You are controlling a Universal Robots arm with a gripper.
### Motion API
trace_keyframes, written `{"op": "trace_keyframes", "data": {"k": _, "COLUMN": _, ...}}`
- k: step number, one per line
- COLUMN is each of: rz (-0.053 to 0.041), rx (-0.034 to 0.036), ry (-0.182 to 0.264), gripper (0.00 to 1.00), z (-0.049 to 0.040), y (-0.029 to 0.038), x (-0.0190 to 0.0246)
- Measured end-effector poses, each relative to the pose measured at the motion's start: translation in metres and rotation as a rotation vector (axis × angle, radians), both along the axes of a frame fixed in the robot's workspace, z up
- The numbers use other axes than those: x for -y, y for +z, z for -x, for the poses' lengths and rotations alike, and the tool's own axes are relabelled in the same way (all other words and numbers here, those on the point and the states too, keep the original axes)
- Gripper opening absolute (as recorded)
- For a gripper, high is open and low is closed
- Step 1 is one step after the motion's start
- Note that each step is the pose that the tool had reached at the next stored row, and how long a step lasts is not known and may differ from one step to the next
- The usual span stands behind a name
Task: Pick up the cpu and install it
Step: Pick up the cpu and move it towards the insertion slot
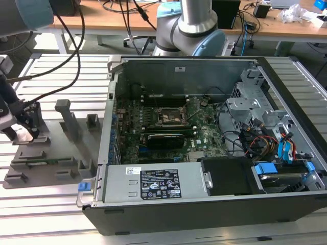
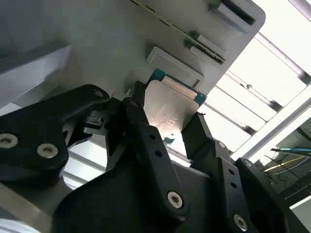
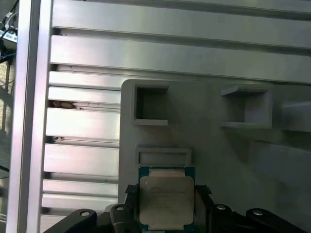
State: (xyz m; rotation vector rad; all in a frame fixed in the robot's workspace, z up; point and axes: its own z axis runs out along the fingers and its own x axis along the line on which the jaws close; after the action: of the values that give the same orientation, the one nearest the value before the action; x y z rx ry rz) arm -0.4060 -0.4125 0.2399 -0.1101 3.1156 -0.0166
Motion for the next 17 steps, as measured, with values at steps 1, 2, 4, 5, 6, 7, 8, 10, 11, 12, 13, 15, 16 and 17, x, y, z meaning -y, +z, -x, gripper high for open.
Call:
{"op": "trace_keyframes", "data": {"k": 1, "rz": 0.0000, "rx": 0.0000, "ry": 0.000, "gripper": 0.55, "z": 0.0000, "y": 0.0036, "x": 0.0000}}
{"op": "trace_keyframes", "data": {"k": 2, "rz": 0.0001, "rx": -0.0001, "ry": 0.000, "gripper": 0.55, "z": 0.0000, "y": 0.0070, "x": 0.0000}}
{"op": "trace_keyframes", "data": {"k": 4, "rz": 0.0001, "rx": 0.0000, "ry": 0.000, "gripper": 0.55, "z": 0.0000, "y": 0.0149, "x": 0.0000}}
{"op": "trace_keyframes", "data": {"k": 5, "rz": 0.0000, "rx": -0.0001, "ry": 0.000, "gripper": 0.55, "z": 0.0000, "y": 0.0181, "x": 0.0000}}
{"op": "trace_keyframes", "data": {"k": 6, "rz": 0.0000, "rx": 0.0000, "ry": 0.000, "gripper": 0.55, "z": 0.0000, "y": 0.0209, "x": 0.0000}}
{"op": "trace_keyframes", "data": {"k": 7, "rz": 0.0002, "rx": -0.0001, "ry": 0.000, "gripper": 0.55, "z": 0.0000, "y": 0.0239, "x": 0.0000}}
{"op": "trace_keyframes", "data": {"k": 8, "rz": 0.0003, "rx": 0.0000, "ry": 0.000, "gripper": 0.55, "z": 0.0000, "y": 0.0266, "x": 0.0000}}
{"op": "trace_keyframes", "data": {"k": 10, "rz": 0.0008, "rx": -0.0001, "ry": 0.000, "gripper": 0.55, "z": 0.0000, "y": 0.0332, "x": 0.0000}}
{"op": "trace_keyframes", "data": {"k": 11, "rz": 0.0016, "rx": -0.0001, "ry": 0.000, "gripper": 0.55, "z": 0.0000, "y": 0.0366, "x": 0.0000}}
{"op": "trace_keyframes", "data": {"k": 12, "rz": 0.0025, "rx": -0.0001, "ry": 0.000, "gripper": 0.55, "z": 0.0000, "y": 0.0403, "x": -0.0001}}
{"op": "trace_keyframes", "data": {"k": 13, "rz": 0.0032, "rx": -0.0001, "ry": 0.000, "gripper": 0.55, "z": 0.0000, "y": 0.0464, "x": 0.0000}}
{"op": "trace_keyframes", "data": {"k": 15, "rz": 0.0038, "rx": 0.0000, "ry": 0.000, "gripper": 0.55, "z": 0.0000, "y": 0.0538, "x": -0.0001}}
{"op": "trace_keyframes", "data": {"k": 16, "rz": 0.0045, "rx": -0.0001, "ry": 0.000, "gripper": 0.55, "z": 0.0000, "y": 0.0606, "x": -0.0001}}
{"op": "trace_keyframes", "data": {"k": 17, "rz": 0.0053, "rx": 0.0000, "ry": 0.000, "gripper": 0.55, "z": 0.0000, "y": 0.0667, "x": -0.0001}}
